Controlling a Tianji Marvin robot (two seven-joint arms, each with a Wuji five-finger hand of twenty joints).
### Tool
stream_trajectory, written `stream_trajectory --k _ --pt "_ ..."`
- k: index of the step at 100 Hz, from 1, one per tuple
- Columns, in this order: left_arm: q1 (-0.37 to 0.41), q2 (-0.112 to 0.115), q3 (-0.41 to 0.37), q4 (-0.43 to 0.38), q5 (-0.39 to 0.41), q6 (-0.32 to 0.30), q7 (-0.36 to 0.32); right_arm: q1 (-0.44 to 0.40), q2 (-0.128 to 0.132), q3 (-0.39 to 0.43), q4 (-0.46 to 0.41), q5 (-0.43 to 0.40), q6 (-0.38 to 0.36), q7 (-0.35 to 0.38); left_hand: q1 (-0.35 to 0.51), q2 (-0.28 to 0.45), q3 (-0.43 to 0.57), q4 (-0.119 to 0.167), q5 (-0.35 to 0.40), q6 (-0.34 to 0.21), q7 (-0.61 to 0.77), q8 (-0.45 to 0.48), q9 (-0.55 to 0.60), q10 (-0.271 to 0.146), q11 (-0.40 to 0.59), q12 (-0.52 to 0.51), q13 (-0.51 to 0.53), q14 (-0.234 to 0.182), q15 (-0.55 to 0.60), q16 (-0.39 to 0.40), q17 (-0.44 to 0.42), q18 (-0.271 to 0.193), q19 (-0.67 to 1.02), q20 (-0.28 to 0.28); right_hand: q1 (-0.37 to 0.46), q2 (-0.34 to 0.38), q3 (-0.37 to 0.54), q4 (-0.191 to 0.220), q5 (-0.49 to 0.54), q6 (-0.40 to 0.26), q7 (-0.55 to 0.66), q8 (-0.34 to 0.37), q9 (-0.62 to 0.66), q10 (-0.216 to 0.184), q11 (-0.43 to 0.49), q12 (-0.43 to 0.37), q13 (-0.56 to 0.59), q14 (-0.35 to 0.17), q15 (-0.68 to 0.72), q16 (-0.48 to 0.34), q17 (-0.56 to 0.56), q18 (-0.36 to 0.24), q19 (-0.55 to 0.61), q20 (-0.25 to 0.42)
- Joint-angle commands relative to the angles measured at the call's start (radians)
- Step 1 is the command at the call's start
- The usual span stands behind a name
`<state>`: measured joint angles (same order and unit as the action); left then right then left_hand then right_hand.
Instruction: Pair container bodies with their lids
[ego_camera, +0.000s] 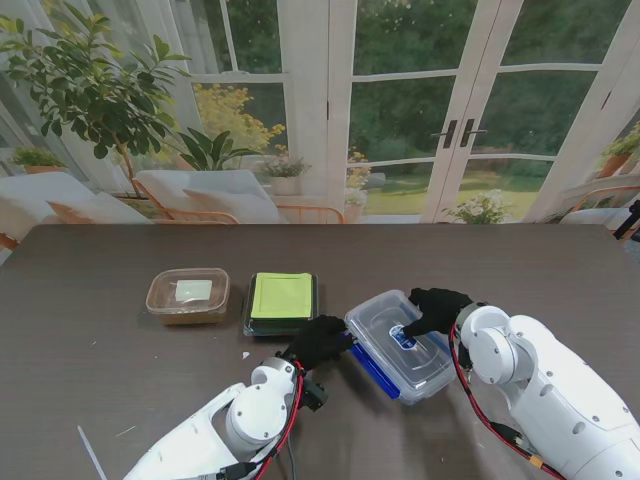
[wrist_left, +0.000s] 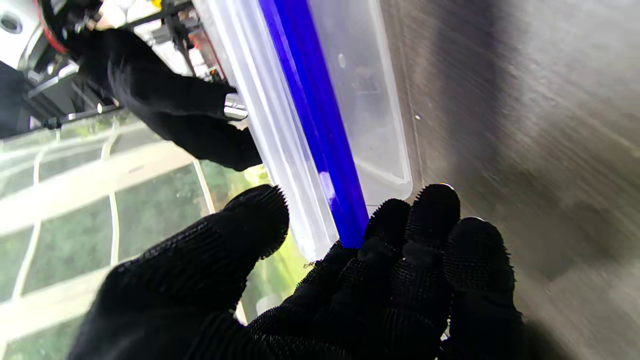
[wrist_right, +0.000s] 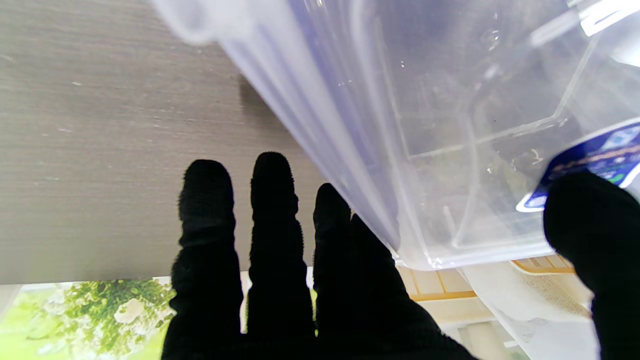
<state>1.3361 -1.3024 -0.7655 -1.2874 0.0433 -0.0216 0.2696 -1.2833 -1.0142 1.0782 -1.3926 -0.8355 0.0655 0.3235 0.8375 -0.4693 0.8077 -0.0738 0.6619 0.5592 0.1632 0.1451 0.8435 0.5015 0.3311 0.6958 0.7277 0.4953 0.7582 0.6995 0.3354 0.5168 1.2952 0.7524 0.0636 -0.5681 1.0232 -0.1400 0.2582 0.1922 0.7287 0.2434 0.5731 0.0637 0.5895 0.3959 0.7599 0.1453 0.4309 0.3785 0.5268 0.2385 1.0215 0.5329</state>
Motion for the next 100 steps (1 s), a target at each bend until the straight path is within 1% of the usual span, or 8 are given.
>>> stream_trajectory --k 1,3,5,13,16,19,23,100 --pt "-0.015 0.001 0.006 -0.014 0.031 -0.027 -0.036 -0.021 -0.008 -0.022 0.003 -0.003 -0.007 0.025 0.027 -0.07 0.053 -0.004 -0.075 -0.236 -0.077 -0.039 -0.061 -0.116 0.005 -0.02 0.0 -0.039 -0.019 -0.02 -0.007 -0.087 -0.008 -0.028 0.042 -0.141 0.029 -0.025 -0.005 -0.13 0.015 -0.008 -0.018 -0.02 0.014 -0.001 -0.018 0.001 0.011 0.007 -0.281 -0.002 -0.015 0.028" --pt "-0.016 0.004 0.008 -0.013 0.04 -0.032 -0.041 -0.021 -0.008 -0.022 0.003 -0.003 -0.008 0.025 0.021 -0.006 -0.143 -0.01 -0.079 -0.238 -0.084 -0.044 -0.069 -0.117 0.008 -0.033 -0.004 -0.049 -0.026 -0.025 -0.008 -0.1 -0.018 -0.048 0.04 -0.141 0.029 -0.025 -0.005 -0.13 0.015 -0.008 -0.017 -0.019 0.014 -0.001 -0.017 0.002 0.011 0.007 -0.281 -0.002 -0.015 0.028" --pt "-0.017 0.008 0.009 -0.012 0.048 -0.036 -0.046 -0.021 -0.008 -0.023 0.003 -0.003 -0.007 0.025 0.034 0.012 -0.221 -0.006 -0.08 -0.239 -0.088 -0.047 -0.075 -0.118 0.008 -0.041 -0.004 -0.056 -0.031 -0.028 -0.008 -0.111 -0.025 -0.06 0.041 -0.142 0.029 -0.025 -0.005 -0.13 0.015 -0.008 -0.017 -0.019 0.014 -0.001 -0.016 0.0 0.012 0.007 -0.281 -0.002 -0.015 0.028" --pt "-0.015 0.014 0.01 -0.014 0.054 -0.043 -0.061 -0.021 -0.008 -0.024 0.002 -0.005 -0.008 0.024 0.044 0.028 -0.268 -0.003 -0.083 -0.233 -0.099 -0.054 -0.083 -0.111 0.001 -0.056 -0.009 -0.056 -0.047 -0.037 -0.011 -0.123 -0.04 -0.076 0.039 -0.14 0.029 -0.025 -0.008 -0.13 0.014 -0.009 -0.019 -0.019 0.013 -0.002 -0.018 0.0 0.011 0.007 -0.282 0.0 -0.016 0.028" --pt "-0.013 0.016 0.009 -0.017 0.05 -0.042 -0.066 -0.021 -0.008 -0.024 0.002 -0.006 -0.008 0.023 0.045 0.023 -0.242 0.002 -0.082 -0.233 -0.101 -0.055 -0.085 -0.107 0.001 -0.063 -0.013 -0.05 -0.052 -0.039 -0.017 -0.12 -0.047 -0.082 0.038 -0.139 0.029 -0.026 -0.009 -0.129 0.014 -0.009 -0.019 -0.019 0.013 -0.002 -0.019 0.002 0.01 0.007 -0.282 0.0 -0.016 0.028" --pt "-0.01 0.017 0.008 -0.021 0.047 -0.039 -0.069 -0.021 -0.009 -0.024 0.001 -0.008 -0.008 0.022 0.033 -0.04 -0.03 -0.002 -0.078 -0.233 -0.102 -0.056 -0.088 -0.101 0.001 -0.07 -0.022 -0.039 -0.056 -0.038 -0.028 -0.108 -0.052 -0.088 0.036 -0.139 0.028 -0.026 -0.011 -0.128 0.013 -0.009 -0.019 -0.018 0.013 -0.002 -0.018 0.004 0.011 0.007 -0.282 0.0 -0.016 0.028" --pt "-0.007 0.019 0.006 -0.025 0.046 -0.033 -0.074 -0.022 -0.009 -0.024 0.0 -0.011 -0.008 0.019 0.017 -0.042 0.012 -0.003 -0.074 -0.236 -0.1 -0.055 -0.091 -0.1 -0.001 -0.072 -0.031 -0.031 -0.058 -0.037 -0.038 -0.099 -0.05 -0.087 0.034 -0.136 0.027 -0.026 -0.012 -0.129 0.013 -0.009 -0.019 -0.018 0.013 -0.002 -0.018 0.004 0.011 0.007 -0.282 0.0 -0.016 0.028" --pt "0.027 0.024 -0.02 -0.053 0.028 -0.003 -0.076 -0.078 -0.02 0.031 -0.101 -0.12 0.013 -0.069 0.006 0.006 -0.017 -0.008 -0.097 -0.21 -0.108 -0.059 -0.109 -0.084 -0.022 -0.071 -0.072 0.004 -0.06 -0.022 -0.091 -0.081 -0.053 -0.062 0.024 0.034 -0.145 0.017 -0.098 -0.064 0.012 -0.025 -0.041 -0.001 -0.002 -0.018 -0.013 0.024 0.014 0.009 -0.27 0.013 -0.01 0.031"
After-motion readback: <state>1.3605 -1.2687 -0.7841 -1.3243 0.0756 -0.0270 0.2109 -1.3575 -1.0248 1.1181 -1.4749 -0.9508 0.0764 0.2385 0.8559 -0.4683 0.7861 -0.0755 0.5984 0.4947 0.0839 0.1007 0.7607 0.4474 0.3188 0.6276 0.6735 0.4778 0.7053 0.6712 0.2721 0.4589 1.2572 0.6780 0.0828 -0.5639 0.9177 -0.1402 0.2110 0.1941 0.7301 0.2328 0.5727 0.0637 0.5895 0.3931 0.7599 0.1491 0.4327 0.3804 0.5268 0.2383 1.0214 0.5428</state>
